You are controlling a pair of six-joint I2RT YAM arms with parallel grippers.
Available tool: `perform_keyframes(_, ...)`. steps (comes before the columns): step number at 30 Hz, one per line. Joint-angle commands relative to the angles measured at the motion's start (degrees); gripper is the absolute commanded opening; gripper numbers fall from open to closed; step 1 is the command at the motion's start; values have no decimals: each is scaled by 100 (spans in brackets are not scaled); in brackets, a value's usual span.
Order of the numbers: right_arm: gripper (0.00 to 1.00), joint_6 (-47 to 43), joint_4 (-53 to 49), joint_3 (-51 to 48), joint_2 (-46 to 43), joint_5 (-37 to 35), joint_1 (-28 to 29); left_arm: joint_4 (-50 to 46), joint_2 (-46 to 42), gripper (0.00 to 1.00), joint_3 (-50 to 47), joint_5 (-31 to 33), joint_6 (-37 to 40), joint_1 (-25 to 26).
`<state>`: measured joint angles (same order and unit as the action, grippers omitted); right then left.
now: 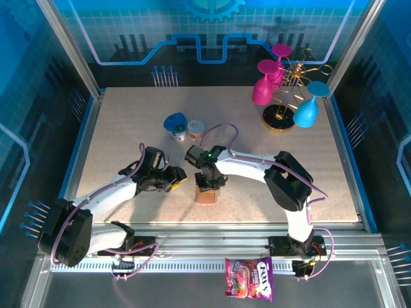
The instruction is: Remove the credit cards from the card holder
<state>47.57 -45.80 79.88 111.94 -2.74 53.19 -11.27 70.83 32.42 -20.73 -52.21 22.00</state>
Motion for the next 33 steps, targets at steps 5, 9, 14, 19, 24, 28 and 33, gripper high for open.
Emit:
perform_keyframes(5, 13, 39, 250, -236, -126, 15, -43, 514, 354, 35, 123, -330, -331, 338)
perform_keyframes(9, 11, 126, 710, -562, -346, 300, -158, 811, 666, 26, 197, -439, -502, 576)
perform_keyframes(14, 8, 208, 1151, -931, -609, 501, -278, 1135, 1078, 17, 259, -462, -685, 835)
perform_keyframes(19, 7, 252, 1355, -1122, -784, 608, -343, 1353, 1468, 12, 273, -559, -764, 908)
perform_keyframes(24, 8, 283, 1327, -1227, -1008, 538, -387, 1233, 1577, 12, 306, -496, -701, 920)
perform_keyframes(28, 12, 314, 1151, -1298, -1168, 398, -428, 916, 1569, 13, 402, -323, -503, 920)
perform_keyframes(33, 19, 285, 914, -1352, -1280, 252, -485, 783, 1642, 14, 462, -291, -405, 906)
